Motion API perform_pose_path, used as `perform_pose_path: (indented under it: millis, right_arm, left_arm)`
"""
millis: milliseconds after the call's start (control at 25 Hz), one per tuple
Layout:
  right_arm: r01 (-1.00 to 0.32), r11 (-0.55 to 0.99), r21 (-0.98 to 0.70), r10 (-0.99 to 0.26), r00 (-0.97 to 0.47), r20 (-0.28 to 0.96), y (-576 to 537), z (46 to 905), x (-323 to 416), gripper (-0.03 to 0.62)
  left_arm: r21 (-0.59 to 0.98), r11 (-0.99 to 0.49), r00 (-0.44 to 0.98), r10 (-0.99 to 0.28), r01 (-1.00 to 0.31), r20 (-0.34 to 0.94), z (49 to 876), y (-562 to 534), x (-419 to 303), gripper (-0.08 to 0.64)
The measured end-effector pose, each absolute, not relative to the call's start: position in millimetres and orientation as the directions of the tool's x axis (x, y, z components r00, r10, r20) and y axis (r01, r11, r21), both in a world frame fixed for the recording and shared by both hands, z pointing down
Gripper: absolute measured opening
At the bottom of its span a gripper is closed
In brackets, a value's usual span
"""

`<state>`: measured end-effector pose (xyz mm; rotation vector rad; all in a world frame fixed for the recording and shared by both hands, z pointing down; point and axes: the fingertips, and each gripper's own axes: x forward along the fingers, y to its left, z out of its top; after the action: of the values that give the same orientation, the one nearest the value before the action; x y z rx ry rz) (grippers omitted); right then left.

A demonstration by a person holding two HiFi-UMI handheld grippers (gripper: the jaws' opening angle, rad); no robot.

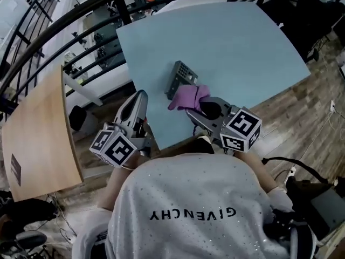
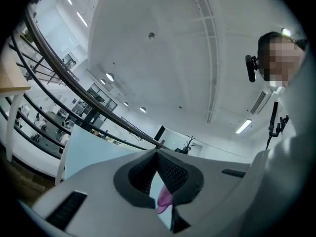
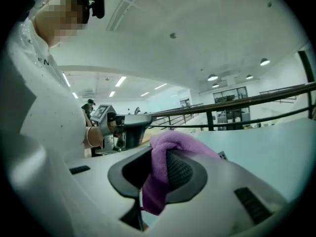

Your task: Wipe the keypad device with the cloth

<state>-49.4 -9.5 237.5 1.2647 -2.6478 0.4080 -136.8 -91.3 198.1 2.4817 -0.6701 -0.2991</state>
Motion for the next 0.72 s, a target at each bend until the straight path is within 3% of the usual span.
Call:
perform_pose_path:
  millis: [280,560,720]
  right_arm:
    - [-0.550,0.800,-0.241,-0.461,-0.820,0.340,-45,266,-51,0.069]
    - [-0.398,0.873,-0.282,-0.285,-0.886,0.365,-73,321,0,0.069]
    - [-0.305,0.901,-0.308,-0.188,-0.915,0.357,-87,333,-20,0.069]
  left_arm:
    - [0.539,-0.608,0.738,-0.674,-0.583,0.038,228,-116,-105,0.000]
    - [0.634,-0.551,0.732,-0.680,-0.542,0.035,257,-119,-28,0.000]
    - [0.586,-0.492,0.651,-0.755,-0.644,0.081,276,-114,-42,0.000]
